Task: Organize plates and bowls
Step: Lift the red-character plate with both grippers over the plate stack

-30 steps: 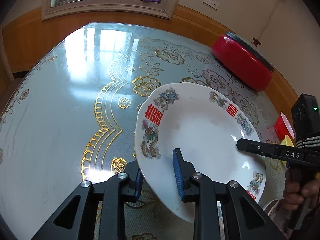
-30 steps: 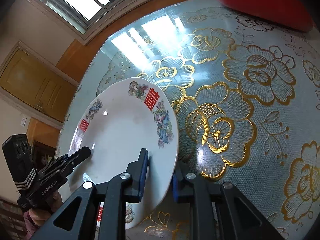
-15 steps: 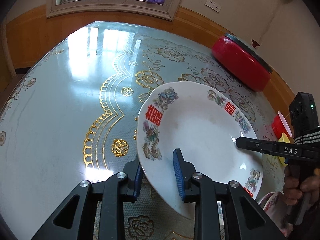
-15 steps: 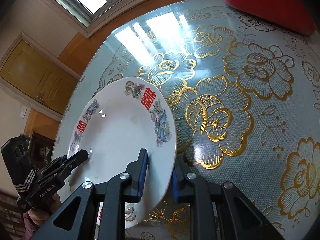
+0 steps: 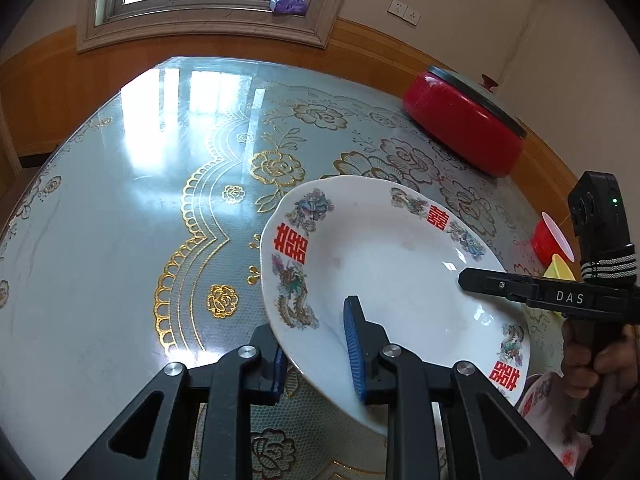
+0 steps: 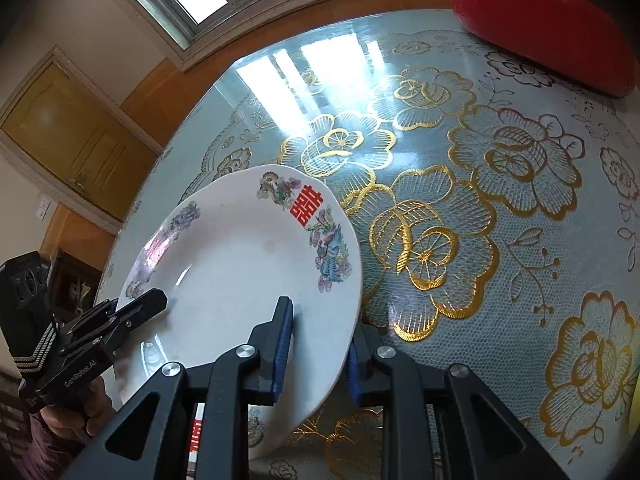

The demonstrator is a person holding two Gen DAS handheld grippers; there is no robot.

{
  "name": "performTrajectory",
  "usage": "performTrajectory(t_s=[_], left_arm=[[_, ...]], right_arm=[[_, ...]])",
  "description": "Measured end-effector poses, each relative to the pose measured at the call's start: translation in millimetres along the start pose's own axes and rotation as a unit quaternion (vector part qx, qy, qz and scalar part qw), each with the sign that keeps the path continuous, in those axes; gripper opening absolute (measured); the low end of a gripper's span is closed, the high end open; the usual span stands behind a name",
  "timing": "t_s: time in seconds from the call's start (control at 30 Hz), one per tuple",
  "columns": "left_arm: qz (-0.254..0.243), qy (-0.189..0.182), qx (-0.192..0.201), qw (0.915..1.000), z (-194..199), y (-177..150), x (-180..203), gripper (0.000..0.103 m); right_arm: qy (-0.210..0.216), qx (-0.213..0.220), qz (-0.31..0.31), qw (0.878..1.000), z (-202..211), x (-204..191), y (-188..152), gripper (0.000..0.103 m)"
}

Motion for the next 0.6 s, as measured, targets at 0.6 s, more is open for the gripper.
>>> performTrajectory(t_s=[0.6], left_arm=[[-0.033, -0.012, 0.042, 0.9985, 38.3, -15.7, 32.1, 0.027]], right_arm=[[-0.016, 0.064, 0.039, 0.997, 45.2, -7.4, -35.2, 0.025]])
Point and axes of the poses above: each gripper's, at about its wrist camera, not at the fingertips, and z roughly against the way its jaws point, x to its right, y to its top, the point moved 1 cm from there along -z, roughly the way its jaws point, and after that the axes turned 13 degrees about -y, right-handed, at the moved point
